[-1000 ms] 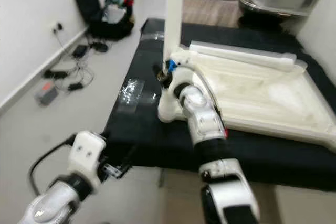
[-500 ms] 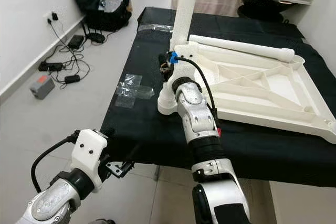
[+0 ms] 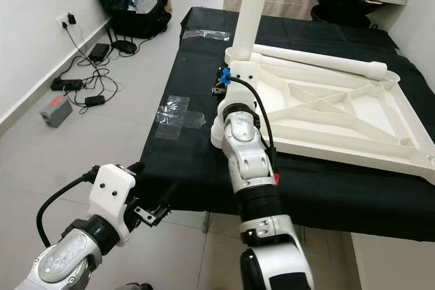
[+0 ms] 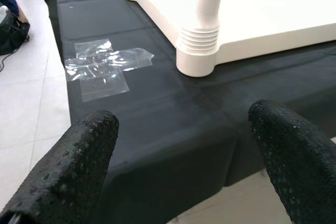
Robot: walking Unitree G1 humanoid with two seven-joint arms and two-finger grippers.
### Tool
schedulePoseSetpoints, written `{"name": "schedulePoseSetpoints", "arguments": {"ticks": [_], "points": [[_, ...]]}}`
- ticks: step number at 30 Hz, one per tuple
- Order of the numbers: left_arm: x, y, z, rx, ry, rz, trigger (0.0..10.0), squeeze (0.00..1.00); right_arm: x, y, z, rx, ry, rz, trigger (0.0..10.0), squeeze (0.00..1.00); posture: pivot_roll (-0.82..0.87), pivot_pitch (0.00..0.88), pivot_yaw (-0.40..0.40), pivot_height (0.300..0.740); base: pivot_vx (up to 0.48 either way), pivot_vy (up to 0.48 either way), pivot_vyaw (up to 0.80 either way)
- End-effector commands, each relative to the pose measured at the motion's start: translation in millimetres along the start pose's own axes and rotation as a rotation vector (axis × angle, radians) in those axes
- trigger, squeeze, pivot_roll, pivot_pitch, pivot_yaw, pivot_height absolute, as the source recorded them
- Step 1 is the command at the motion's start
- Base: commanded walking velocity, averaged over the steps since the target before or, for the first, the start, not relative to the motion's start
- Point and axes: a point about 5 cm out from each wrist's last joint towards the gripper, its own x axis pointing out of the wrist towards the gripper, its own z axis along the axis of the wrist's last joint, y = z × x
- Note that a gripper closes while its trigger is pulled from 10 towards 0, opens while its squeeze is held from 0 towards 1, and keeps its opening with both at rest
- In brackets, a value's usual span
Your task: Building children table
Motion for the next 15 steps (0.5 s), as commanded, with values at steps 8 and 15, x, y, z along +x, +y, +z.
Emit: {"name": "schedulePoseSetpoints", "arguments": {"ticks": [8, 15], "points": [[0.5, 2.7, -4.2, -0.001, 0.02, 0.004, 10.0, 0.0, -14.7, -8.2, -22.9, -0.06, 0.078, -0.298, 10.0, 0.0, 0.08, 0.242, -0.068, 0.74, 0.0, 0.0, 0.0], [2.1, 5.1, -4.0, 0.006, 0.017, 0.007, 10.0, 0.0, -23.6, 3.0, -24.9, -0.138, 0.096, -0.488, 10.0, 0.0, 0.08, 0.238, -0.073, 0.74, 0.0, 0.0, 0.0]]}}
